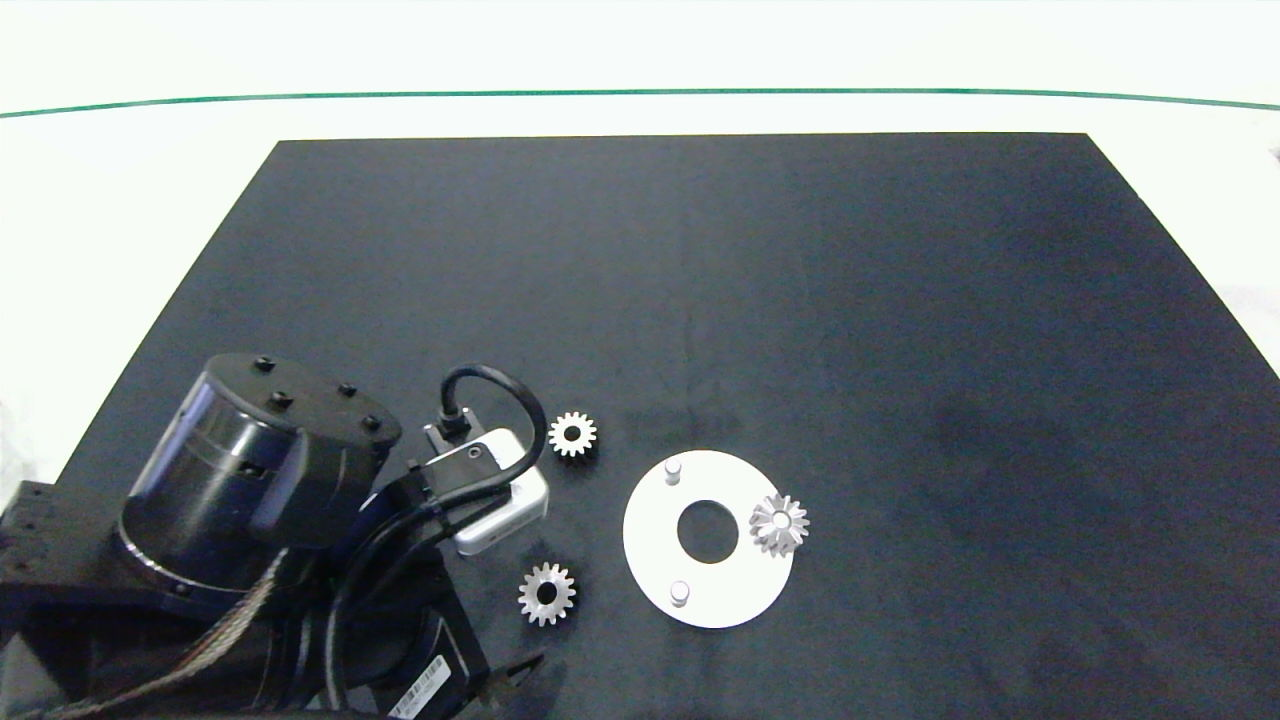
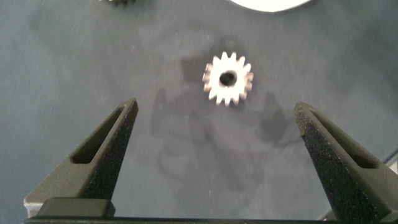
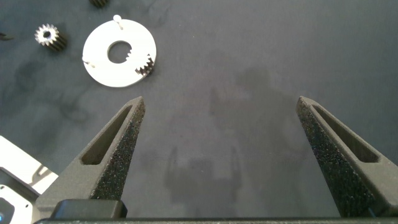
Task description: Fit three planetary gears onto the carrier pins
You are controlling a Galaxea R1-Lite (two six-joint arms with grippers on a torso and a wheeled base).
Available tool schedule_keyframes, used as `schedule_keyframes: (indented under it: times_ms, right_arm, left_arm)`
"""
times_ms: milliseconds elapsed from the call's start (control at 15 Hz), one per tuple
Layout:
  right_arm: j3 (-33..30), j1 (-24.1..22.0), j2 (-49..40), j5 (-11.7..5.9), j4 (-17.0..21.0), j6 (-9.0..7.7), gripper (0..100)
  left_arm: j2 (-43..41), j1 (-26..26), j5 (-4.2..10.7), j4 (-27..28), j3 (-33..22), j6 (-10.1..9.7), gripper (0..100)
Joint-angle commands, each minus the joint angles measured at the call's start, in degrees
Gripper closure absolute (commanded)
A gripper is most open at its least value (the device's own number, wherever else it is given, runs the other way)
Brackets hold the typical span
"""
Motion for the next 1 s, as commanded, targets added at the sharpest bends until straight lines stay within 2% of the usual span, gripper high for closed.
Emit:
schedule_keyframes:
  times_ms: [67,200,333,467,733,1000]
  right_arm:
    - [0.26,0.04,0.34,-0.06,0.02,-0.34,0]
    - [0.43,0.04,0.6,-0.06,0.02,-0.34,0]
    - [0.52,0.04,0.6,-0.06,0.02,-0.34,0]
    - [0.43,0.04,0.51,-0.06,-0.07,-0.43,0]
    - [0.26,0.04,-0.36,-0.06,-0.07,-0.43,0]
    - [0.26,0.04,-0.36,-0.06,-0.07,-0.43,0]
  left_arm:
    - [5.32,-0.66,0.43,-0.08,-2.63,0.24,0]
    - [8.05,-0.57,0.43,0.18,-5.09,0.42,0]
    - [8.75,-0.57,0.43,2.21,-5.62,1.3,0]
    - [9.28,-1.54,0.43,2.65,-5.44,1.21,0]
    - [12.79,-2.68,0.43,2.03,-5.62,0.15,0]
    - [14.82,-2.59,0.52,-0.78,-5.09,0.42,0]
